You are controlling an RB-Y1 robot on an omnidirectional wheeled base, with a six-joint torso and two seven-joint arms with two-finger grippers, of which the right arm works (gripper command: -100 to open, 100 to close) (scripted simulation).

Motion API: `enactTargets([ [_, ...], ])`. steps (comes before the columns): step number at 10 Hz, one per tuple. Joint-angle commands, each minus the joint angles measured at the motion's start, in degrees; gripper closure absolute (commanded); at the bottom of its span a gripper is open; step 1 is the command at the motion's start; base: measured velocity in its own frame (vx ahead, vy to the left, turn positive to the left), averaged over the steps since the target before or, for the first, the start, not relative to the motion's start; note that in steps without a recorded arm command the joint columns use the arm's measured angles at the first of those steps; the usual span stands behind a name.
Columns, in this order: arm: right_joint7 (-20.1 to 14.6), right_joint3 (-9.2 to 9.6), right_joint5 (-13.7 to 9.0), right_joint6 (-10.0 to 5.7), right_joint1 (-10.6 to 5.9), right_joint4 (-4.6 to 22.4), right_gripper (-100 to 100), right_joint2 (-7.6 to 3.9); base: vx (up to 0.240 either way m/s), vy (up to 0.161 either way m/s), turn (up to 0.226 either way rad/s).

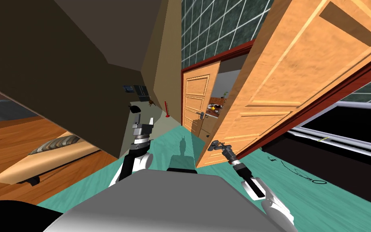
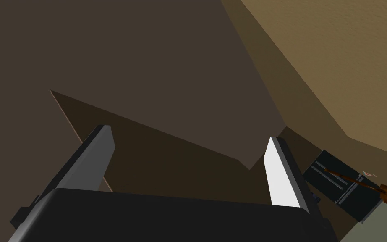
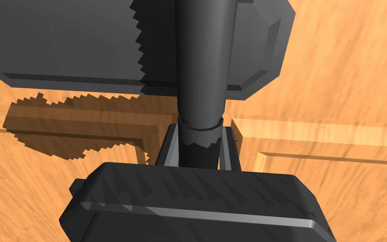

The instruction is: Pull the door open

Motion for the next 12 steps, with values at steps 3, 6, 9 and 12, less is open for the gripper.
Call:
enactTargets([
  [3,-0.82,-0.09,0.83,-3.7,0.75,1.12,100,-0.56,-0.192,-0.091,0.14],
  [6,-1.06,-0.19,1.03,-4.62,0.9,1.45,100,-0.78,-0.005,0.014,0.03],
  [9,-1.06,-0.19,1.03,-4.62,0.9,1.45,100,-0.78,-0.004,0.005,0.015],
  [12,-1.06,-0.19,1.03,-4.62,0.9,1.45,100,-0.78,-0.002,0.003,0.008],
])
